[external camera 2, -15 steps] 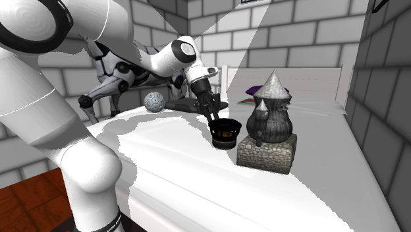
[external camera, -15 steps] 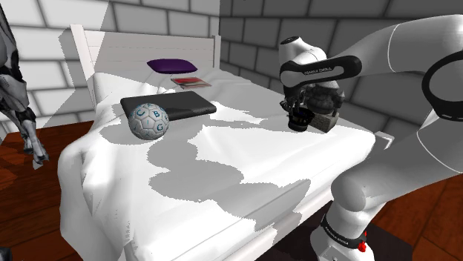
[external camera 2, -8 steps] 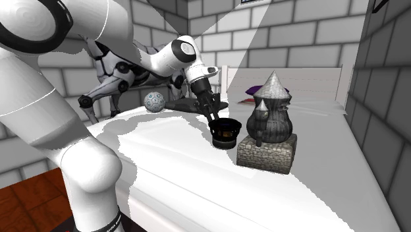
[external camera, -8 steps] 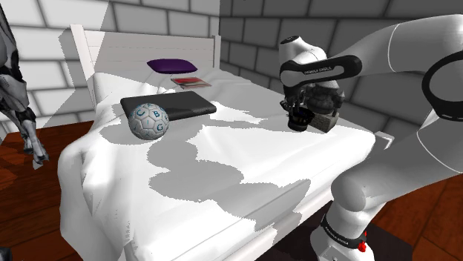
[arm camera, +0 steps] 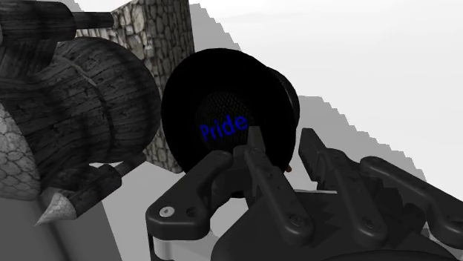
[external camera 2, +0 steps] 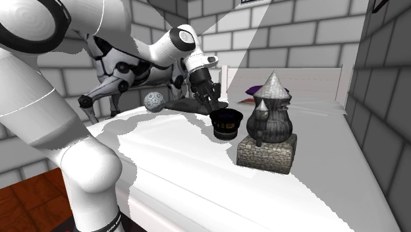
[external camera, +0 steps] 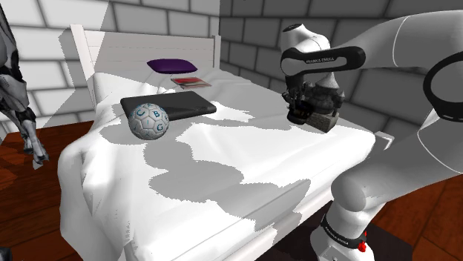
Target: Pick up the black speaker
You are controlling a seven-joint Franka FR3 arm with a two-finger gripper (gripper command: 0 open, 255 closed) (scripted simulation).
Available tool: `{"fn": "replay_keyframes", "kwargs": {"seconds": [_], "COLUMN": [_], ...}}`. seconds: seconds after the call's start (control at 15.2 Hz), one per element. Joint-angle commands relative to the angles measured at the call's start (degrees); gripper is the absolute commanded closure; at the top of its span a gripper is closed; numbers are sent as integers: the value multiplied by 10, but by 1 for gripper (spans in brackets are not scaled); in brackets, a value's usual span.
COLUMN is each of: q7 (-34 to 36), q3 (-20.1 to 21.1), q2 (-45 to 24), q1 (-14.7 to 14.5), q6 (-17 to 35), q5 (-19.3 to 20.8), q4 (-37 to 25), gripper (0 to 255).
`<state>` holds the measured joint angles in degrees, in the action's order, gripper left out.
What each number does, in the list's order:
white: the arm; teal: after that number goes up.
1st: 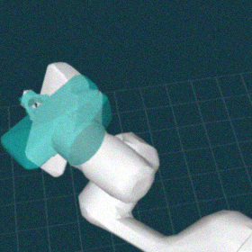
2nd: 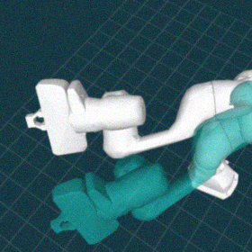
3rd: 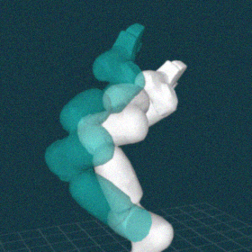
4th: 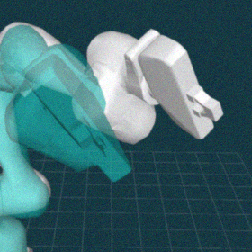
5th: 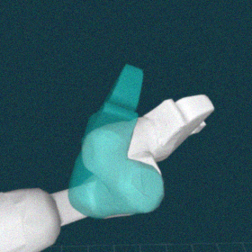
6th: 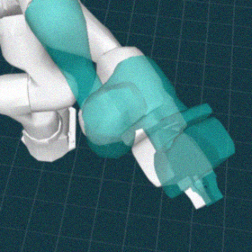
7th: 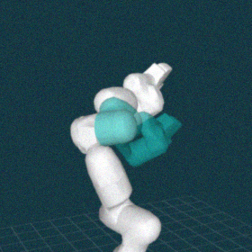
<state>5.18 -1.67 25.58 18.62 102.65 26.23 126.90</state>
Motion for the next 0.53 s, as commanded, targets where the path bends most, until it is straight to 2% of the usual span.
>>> {"fn": "replay_keyframes", "kwargs": {"seconds": [0.0,0.46], "q7": [-6,-21], "q3": [1,3], "q2": [0,-3], "q1": [0,0], "q6": [-14,-49], "q5": [-2,-6], "q4": [-16,-57], "gripper": [255,255]}}
